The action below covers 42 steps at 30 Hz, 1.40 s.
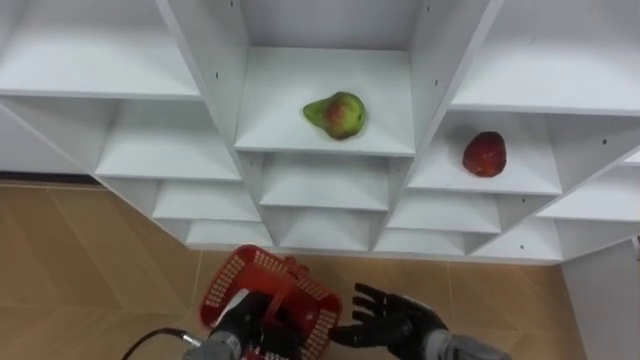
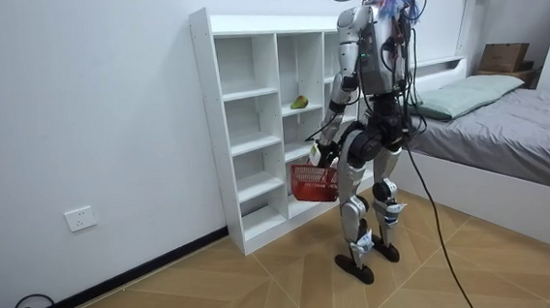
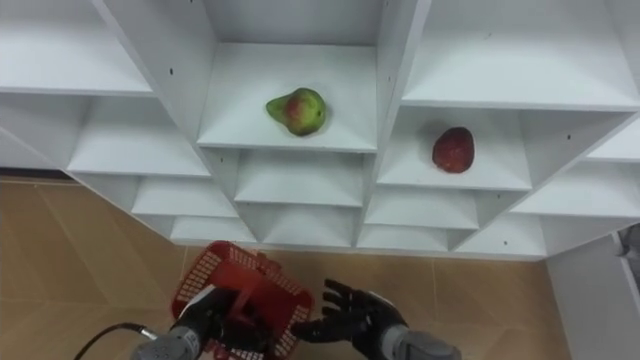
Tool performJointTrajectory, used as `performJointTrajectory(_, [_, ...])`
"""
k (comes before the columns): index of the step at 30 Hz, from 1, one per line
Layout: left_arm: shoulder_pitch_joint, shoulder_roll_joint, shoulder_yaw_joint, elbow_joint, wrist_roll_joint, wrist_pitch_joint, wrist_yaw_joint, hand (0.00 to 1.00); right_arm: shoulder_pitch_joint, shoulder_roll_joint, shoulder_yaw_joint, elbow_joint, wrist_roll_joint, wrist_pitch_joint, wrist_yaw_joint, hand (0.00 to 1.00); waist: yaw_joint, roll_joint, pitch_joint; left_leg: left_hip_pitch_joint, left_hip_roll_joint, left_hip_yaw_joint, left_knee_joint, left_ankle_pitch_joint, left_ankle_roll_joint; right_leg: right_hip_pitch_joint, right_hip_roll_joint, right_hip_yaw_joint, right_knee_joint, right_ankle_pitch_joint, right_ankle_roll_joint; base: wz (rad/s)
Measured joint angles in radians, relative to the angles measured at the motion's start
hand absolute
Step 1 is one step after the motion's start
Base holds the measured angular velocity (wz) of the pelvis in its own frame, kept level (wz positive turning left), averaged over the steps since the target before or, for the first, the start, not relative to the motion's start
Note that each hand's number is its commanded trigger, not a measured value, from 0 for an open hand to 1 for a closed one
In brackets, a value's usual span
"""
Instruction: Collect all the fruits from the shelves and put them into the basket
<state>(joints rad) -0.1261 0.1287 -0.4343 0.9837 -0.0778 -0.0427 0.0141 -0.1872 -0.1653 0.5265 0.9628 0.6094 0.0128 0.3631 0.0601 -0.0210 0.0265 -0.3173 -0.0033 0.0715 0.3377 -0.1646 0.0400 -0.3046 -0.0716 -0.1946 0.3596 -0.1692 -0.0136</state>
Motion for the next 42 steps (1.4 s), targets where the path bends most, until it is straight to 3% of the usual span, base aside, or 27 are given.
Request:
performJointTrajectory(3, [0.026,0.000,0.029,0.006,0.001,-0.003,0.003,1.00,0.023,-0.003,-0.001,-0.087,-0.043,-0.002,0.000,0.00,0.000,-0.015,-0.0053,0.023,-0.003,-0.002,-0.005,0.000,0.000,0.022,0.001,0.001,-0.005,-0.002,0.002,0.01])
performJointTrajectory(6, [0.049,0.011,0.081,0.021,0.007,-0.009,-0.003,1.00,0.063,-0.031,-0.004,-0.254,-0.166,-0.003,0.002,0.00,0.003,-0.032,-0.0136,0.052,-0.002,-0.007,-0.016,0.000,0.000,0.056,0.003,-0.003,-0.030,-0.002,0.004,0.04])
performJointTrajectory(11, [0.086,0.028,0.122,0.016,0.000,-0.011,-0.001,1.00,0.095,-0.056,-0.030,-0.417,-0.321,-0.011,0.009,0.00,0.006,-0.038,-0.0171,0.090,-0.004,-0.023,-0.030,-0.001,-0.002,0.119,0.013,-0.017,-0.071,0.010,0.007,0.09])
performJointTrajectory(16, [0.100,0.047,0.137,0.037,0.003,-0.025,0.000,1.00,0.094,-0.078,-0.040,-0.487,-0.397,-0.032,0.017,0.00,0.025,-0.040,-0.0157,0.142,-0.004,-0.022,-0.053,-0.001,-0.002,0.167,0.012,-0.018,-0.087,0.010,0.009,0.01])
performJointTrajectory(20, [0.117,0.050,0.186,0.036,0.006,-0.037,0.004,1.00,0.094,-0.112,-0.052,-0.666,-0.485,-0.043,0.021,0.00,0.026,-0.053,-0.0091,0.169,-0.008,-0.023,-0.069,-0.001,-0.004,0.194,0.015,-0.020,-0.105,0.010,0.010,0.01])
performJointTrajectory(24, [0.130,0.051,0.196,0.036,0.006,-0.047,0.005,1.00,0.096,-0.113,-0.080,-0.742,-0.507,-0.077,0.006,0.00,0.037,-0.075,-0.0081,0.206,-0.008,-0.029,-0.088,-0.002,-0.005,0.234,0.016,-0.024,-0.127,0.011,0.011,0.02])
performJointTrajectory(30, [0.133,0.049,0.198,0.028,0.007,-0.051,0.003,1.00,0.097,-0.105,-0.081,-0.789,-0.573,-0.078,-0.018,0.00,0.054,-0.078,-0.0094,0.241,-0.008,-0.026,-0.106,-0.003,-0.005,0.258,0.019,-0.002,-0.131,0.012,0.013,-0.06])
performJointTrajectory(35, [0.142,0.046,0.259,0.027,0.095,-0.052,-0.003,1.00,0.097,-0.106,-0.132,-0.900,-0.643,-0.078,-0.029,0.00,0.056,-0.081,-0.0080,0.277,-0.008,-0.032,-0.121,-0.005,-0.008,0.294,0.022,-0.004,-0.141,0.011,0.013,0.01])
performJointTrajectory(42, [0.175,0.048,0.297,0.008,0.132,-0.052,-0.001,1.00,0.090,-0.101,-0.199,-0.968,-0.650,-0.085,-0.082,0.00,0.070,-0.103,-0.0075,0.303,-0.009,-0.053,-0.112,-0.008,-0.010,0.340,0.023,-0.013,-0.163,0.011,0.014,0.08])
